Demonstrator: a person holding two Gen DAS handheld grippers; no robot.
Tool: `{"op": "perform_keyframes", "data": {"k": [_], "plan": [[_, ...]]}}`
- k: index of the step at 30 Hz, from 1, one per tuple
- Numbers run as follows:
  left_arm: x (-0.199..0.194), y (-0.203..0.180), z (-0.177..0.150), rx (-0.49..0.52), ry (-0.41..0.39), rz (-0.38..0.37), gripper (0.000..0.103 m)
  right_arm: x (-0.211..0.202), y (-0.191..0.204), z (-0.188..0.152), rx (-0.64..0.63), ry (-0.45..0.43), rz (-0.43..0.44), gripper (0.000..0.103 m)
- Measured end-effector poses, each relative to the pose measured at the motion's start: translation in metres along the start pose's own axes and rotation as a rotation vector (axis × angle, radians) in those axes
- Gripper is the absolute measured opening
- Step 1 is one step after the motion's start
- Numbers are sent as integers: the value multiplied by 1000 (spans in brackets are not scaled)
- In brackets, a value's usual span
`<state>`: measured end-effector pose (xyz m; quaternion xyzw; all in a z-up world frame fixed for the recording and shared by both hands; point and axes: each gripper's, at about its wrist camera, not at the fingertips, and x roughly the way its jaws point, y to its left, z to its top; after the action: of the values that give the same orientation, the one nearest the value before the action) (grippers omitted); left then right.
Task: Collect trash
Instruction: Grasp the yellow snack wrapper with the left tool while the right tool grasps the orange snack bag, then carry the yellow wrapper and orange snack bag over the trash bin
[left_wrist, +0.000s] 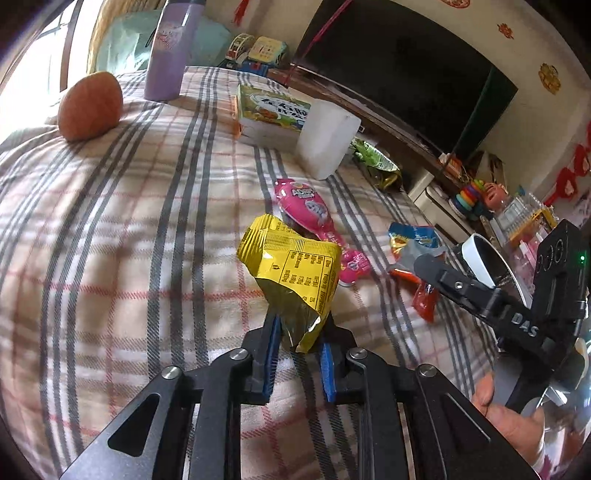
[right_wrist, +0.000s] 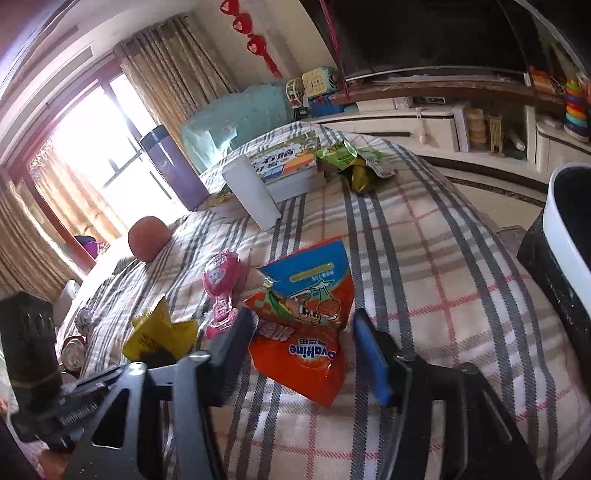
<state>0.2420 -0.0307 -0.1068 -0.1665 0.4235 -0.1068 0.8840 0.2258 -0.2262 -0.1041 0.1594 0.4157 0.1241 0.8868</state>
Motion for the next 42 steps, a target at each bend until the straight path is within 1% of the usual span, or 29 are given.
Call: {"op": "perform_keyframes", "data": {"k": [1, 2, 9, 10, 13, 14, 16, 21, 26, 34, 36, 42], "plan": [[1, 2, 1, -2, -4, 5, 25, 1, 0, 0, 0, 2, 4, 73], [1, 1, 0, -1, -6, 8, 26, 2, 0, 0, 1, 2, 11, 76], [-1, 0, -1, 4, -16, 6, 26, 0, -1, -1, 8, -13, 25, 77], [-1, 0, -1, 2, -18, 5, 26, 1, -2, -1, 12, -6, 26, 76], [-2, -3, -7, 9, -33, 12, 23, 5, -3, -1, 15, 22, 22, 50], [-3, -2, -9, 13, -39, 12, 21, 6, -2, -1, 12, 27, 18, 48], [-6, -4, -11, 25, -51, 18, 19, 4, 2, -2, -7, 16, 15, 47], [-14, -7, -14, 40, -66, 36, 16, -11, 14, -9, -64, -46, -5, 43], [-19, -20, -21, 55, -40, 22, 16, -29, 6, -16, -18, -74, 7, 42], [-25, -68, -27, 171, -21, -3, 16, -62, -16, -26, 34, -86, -5, 42], [-25, -80, -32, 211, -20, 2, 16, -74, -21, -27, 42, -102, -13, 42], [-25, -104, -40, 264, 5, -16, 16, -100, -34, -31, 55, -129, -33, 42]]}}
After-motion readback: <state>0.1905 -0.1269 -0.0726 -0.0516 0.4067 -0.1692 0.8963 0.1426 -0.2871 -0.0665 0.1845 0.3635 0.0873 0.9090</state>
